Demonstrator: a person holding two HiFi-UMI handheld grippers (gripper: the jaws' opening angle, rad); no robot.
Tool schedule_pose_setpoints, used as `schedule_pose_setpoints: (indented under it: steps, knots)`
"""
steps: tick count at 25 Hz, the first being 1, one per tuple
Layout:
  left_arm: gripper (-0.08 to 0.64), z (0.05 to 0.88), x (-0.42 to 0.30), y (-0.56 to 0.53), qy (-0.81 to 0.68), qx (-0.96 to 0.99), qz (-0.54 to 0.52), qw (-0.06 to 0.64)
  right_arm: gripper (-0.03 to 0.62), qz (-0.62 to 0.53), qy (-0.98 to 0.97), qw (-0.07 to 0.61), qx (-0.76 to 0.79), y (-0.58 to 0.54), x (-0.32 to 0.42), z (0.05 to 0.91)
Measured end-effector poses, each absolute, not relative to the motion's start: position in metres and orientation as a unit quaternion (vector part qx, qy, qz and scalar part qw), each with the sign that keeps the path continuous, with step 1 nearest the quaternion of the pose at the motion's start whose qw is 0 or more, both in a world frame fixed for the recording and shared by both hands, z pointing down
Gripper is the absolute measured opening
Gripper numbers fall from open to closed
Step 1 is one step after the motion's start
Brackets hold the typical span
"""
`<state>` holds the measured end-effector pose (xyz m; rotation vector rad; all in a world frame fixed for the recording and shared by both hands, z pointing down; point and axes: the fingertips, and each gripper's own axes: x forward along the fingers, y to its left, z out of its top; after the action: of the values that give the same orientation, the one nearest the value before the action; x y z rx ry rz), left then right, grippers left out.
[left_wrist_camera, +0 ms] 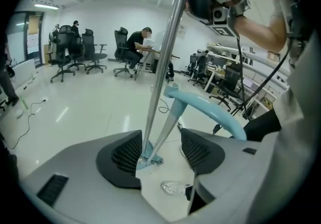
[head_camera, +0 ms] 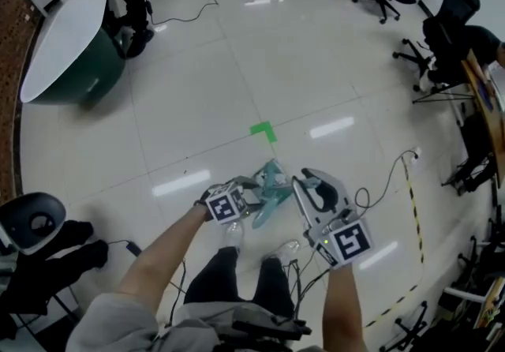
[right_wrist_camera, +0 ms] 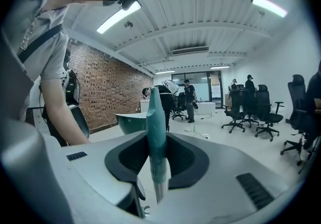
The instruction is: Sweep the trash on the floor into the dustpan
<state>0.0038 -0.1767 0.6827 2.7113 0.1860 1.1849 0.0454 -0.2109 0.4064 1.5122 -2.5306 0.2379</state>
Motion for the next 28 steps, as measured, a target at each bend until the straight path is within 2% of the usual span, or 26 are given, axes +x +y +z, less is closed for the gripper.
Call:
schedule_pose_setpoints:
  steps: [7, 15, 19, 21, 28]
  knots:
    - [0.250, 0.692, 0.047, -0.166, 0.132, 0.916, 0.376, 0.033, 0.091, 0.097, -0.846, 0.083, 0.517, -0.200, 0.038, 0.414]
    - [0.300, 0.687, 0.062, -0.147, 0.249, 0.903, 0.350, -0.014, 0.094, 0.126, -0.833, 0.056, 0.537, -0.195, 0.044, 0.414]
    - [0.284, 0.684, 0.073, -0.143, 0.293, 0.887, 0.352, -0.052, 0.095, 0.131, -0.830, 0.050, 0.540, -0.192, 0.054, 0.412]
    - [0.243, 0.684, 0.075, -0.140, 0.305, 0.883, 0.351, -0.055, 0.098, 0.135, -0.829, 0.050, 0.541, -0.189, 0.056, 0.412]
    - [0.239, 0.687, 0.071, -0.137, 0.302, 0.883, 0.358, -0.012, 0.100, 0.144, -0.828, 0.035, 0.541, -0.183, 0.055, 0.415]
